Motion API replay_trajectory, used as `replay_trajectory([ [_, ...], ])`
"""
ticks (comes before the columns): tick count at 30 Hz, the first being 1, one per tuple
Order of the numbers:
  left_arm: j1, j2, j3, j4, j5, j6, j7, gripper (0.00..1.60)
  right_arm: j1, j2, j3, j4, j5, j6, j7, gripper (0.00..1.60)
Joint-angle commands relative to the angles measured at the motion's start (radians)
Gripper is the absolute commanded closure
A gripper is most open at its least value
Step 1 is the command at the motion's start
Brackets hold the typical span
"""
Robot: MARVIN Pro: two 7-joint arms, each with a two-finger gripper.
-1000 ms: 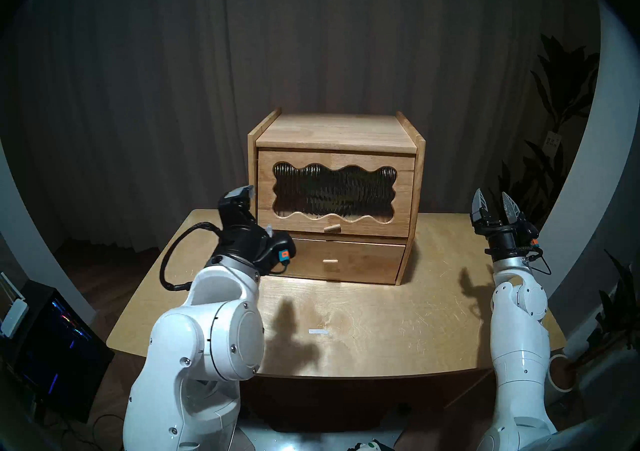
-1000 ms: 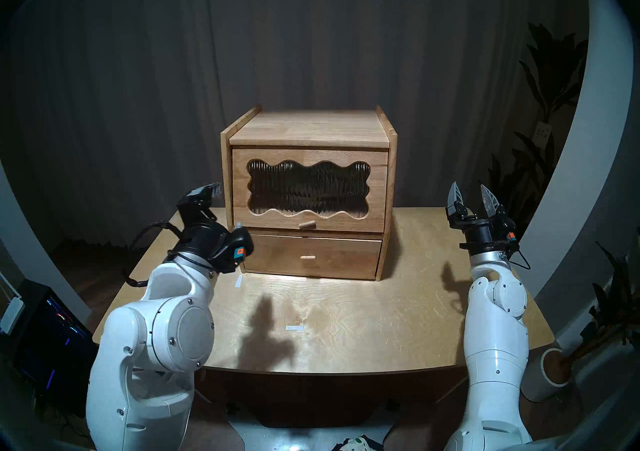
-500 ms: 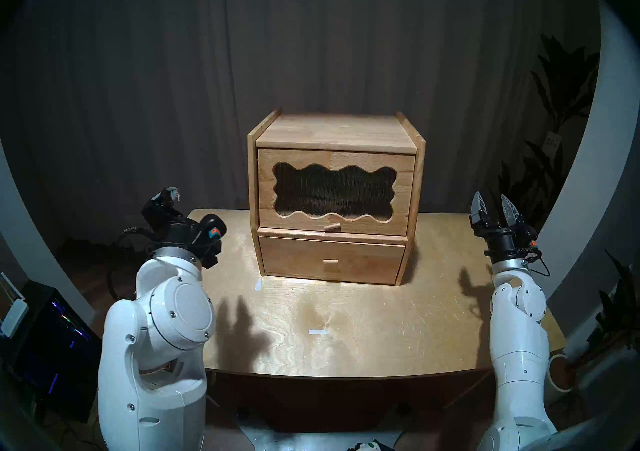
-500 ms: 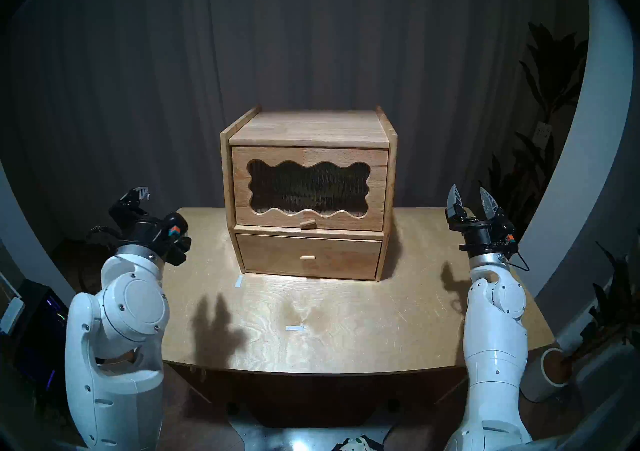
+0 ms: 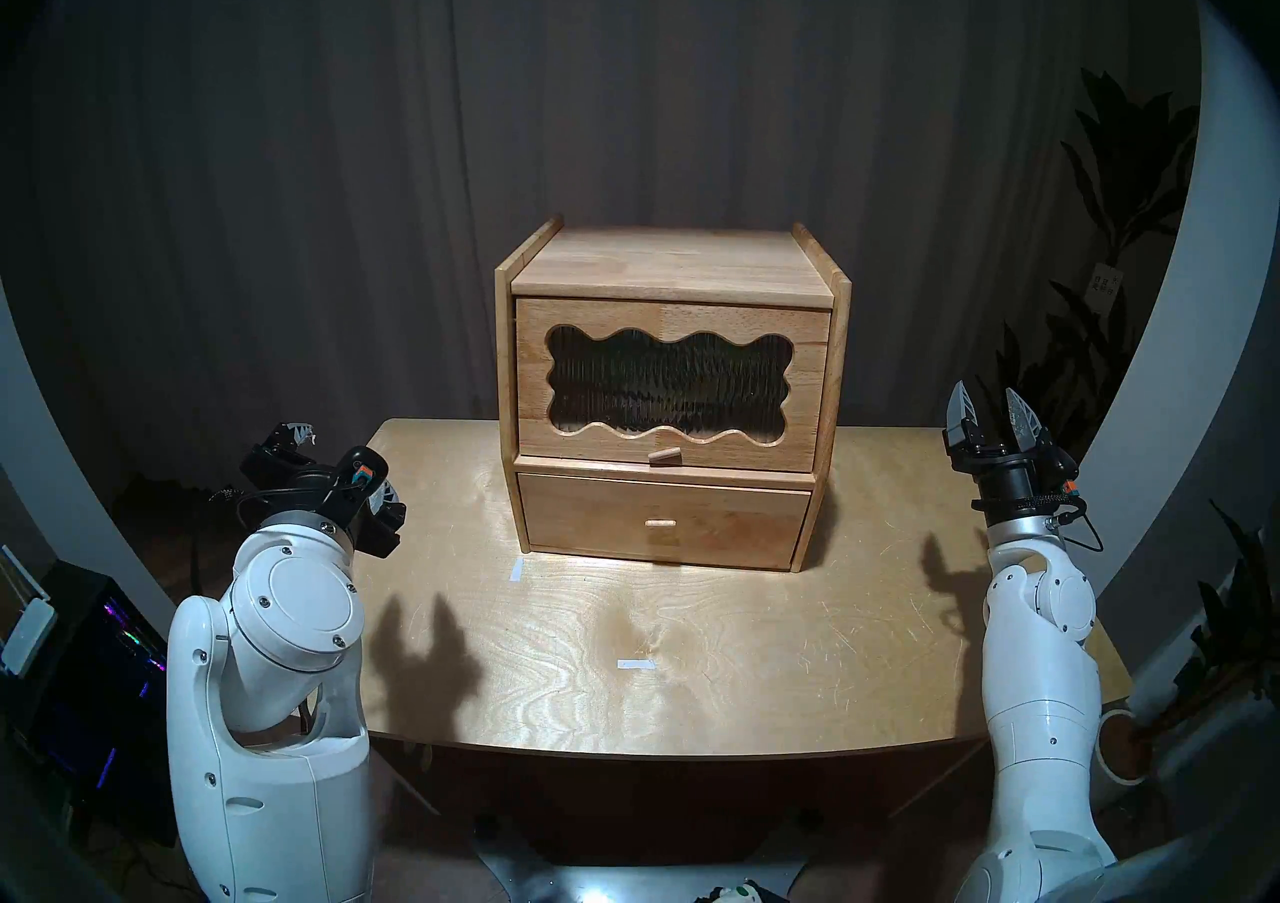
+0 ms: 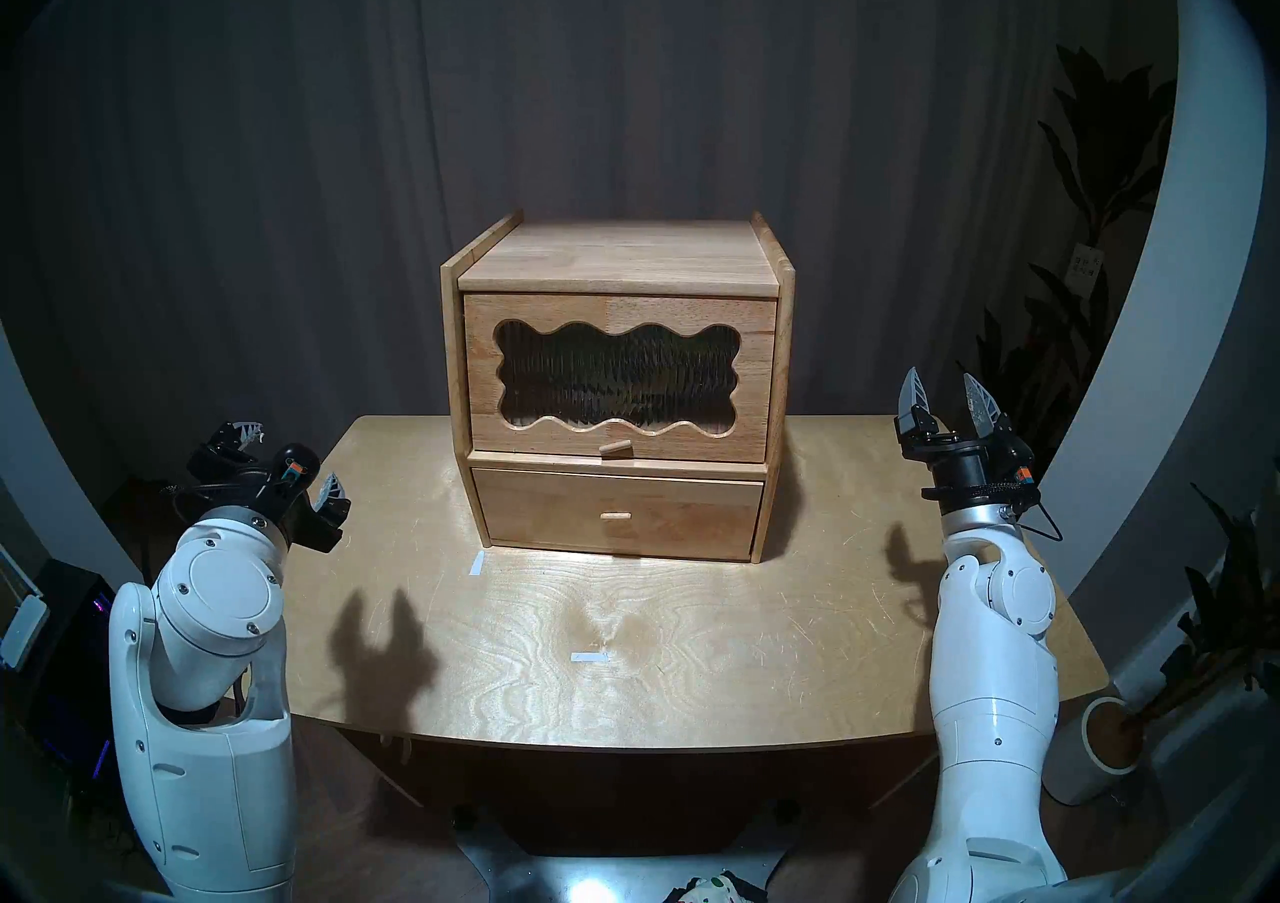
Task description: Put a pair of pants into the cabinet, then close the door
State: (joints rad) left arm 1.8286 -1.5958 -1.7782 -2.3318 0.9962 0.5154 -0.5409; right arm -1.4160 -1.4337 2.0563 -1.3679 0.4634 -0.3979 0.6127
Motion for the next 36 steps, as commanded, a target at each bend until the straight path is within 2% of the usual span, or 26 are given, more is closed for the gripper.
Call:
replay_trajectory([
  [1, -0.079, -0.007, -0.023, -0.002, -0.097, -0.031, -0.034, 0.00, 0.041, 0.018, 0.000, -0.028, 0.000, -0.007, 0.000, 0.00],
  [18, -0.173, -0.026, -0.121, -0.002, -0.380, -0.094, -0.152, 0.00, 0.067, 0.028, -0.025, -0.012, 0.001, 0.000, 0.006, 0.00],
  [36, -0.260, -0.041, -0.273, 0.072, -0.719, -0.164, -0.301, 0.00, 0.074, 0.048, -0.029, -0.005, 0.012, -0.004, 0.018, 0.00],
])
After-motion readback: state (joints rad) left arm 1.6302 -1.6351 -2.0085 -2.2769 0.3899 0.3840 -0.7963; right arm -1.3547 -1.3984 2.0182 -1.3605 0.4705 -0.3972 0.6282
